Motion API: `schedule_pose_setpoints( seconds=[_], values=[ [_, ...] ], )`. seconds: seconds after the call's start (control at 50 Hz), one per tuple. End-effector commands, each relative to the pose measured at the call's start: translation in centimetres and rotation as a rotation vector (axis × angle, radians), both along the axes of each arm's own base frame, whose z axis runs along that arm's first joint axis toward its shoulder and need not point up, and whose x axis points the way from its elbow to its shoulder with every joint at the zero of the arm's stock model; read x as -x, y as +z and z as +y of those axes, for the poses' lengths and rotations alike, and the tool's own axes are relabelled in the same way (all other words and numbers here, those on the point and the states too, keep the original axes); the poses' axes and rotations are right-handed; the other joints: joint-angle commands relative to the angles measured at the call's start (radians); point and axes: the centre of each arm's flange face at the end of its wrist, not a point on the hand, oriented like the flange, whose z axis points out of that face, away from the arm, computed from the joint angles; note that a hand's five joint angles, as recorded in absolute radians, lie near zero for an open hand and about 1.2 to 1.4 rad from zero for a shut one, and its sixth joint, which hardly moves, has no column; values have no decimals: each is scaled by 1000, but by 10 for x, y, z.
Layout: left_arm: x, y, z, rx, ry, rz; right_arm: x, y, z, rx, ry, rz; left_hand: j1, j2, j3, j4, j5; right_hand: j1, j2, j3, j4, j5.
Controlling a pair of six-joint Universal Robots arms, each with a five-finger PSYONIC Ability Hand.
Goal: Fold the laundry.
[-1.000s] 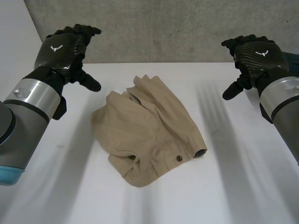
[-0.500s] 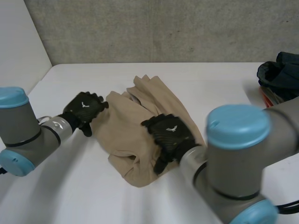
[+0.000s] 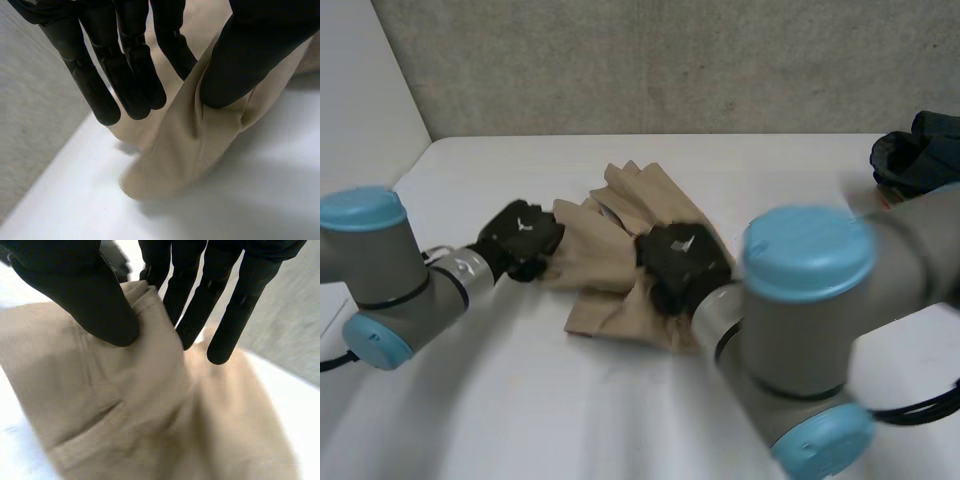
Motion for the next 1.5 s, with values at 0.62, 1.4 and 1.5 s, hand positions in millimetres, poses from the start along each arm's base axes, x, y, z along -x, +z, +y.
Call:
schedule_pose_setpoints(
  seconds=[0.62,1.4,1.5],
  values=[
    [54,100,74,-70,46,415,69,80,-82,353,-181,349,255,205,210,200,265,-661,-794,-811,-865,-839],
    [55,104,72,14,38,348,79,-43,39,-501,-380,-54,255,205,210,200,265,-394,-526,-543,-597,-571],
    [53,111,76,24,36,349,78,-31,15,-351,-451,-100,255,205,210,200,265,406,273,256,203,228]
  ],
)
